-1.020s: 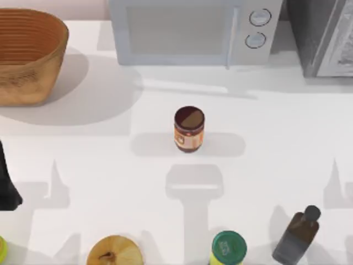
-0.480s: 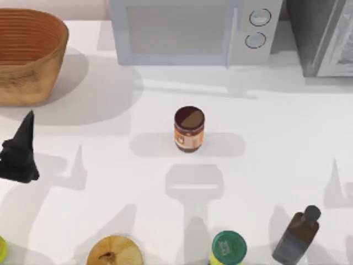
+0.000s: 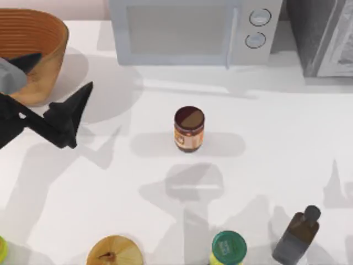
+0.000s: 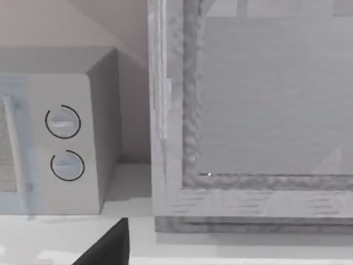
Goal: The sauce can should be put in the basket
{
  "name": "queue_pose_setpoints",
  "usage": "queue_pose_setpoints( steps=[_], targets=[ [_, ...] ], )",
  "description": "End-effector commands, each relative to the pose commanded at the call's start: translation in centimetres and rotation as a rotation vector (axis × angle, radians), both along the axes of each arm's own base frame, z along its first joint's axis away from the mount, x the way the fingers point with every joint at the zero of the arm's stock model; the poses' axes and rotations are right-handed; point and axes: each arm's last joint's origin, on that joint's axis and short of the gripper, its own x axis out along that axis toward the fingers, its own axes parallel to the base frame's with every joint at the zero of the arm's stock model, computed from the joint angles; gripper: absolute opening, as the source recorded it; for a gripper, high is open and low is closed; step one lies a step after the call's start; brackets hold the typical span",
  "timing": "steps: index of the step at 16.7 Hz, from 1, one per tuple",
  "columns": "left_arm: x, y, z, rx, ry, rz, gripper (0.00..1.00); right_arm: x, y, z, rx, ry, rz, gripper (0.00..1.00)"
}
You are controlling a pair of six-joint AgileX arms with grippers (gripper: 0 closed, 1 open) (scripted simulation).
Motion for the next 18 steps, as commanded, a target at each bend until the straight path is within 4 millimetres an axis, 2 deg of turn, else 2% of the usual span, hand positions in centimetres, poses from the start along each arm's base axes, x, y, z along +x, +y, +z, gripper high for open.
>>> queue_pose_setpoints(
  steps=[4,8,13,18],
  targets=[
    [4.1,-1.2,-1.1,-0.018,0.005,-0.146,1.00,0.0,0.0,0.0,0.000,0.000,0.000,1.00],
    [8.2,-2.4,-3.6,-0.038,0.012,-0.282,1.00,0.0,0.0,0.0,0.000,0.000,0.000,1.00],
    [12.3,-4.2,-8.4,-0.062,0.010,-0.477,1.00,0.0,0.0,0.0,0.000,0.000,0.000,1.00],
    [14.5,-5.9,-14.2,-0.075,0.007,-0.658,1.00,0.0,0.0,0.0,0.000,0.000,0.000,1.00]
  ],
)
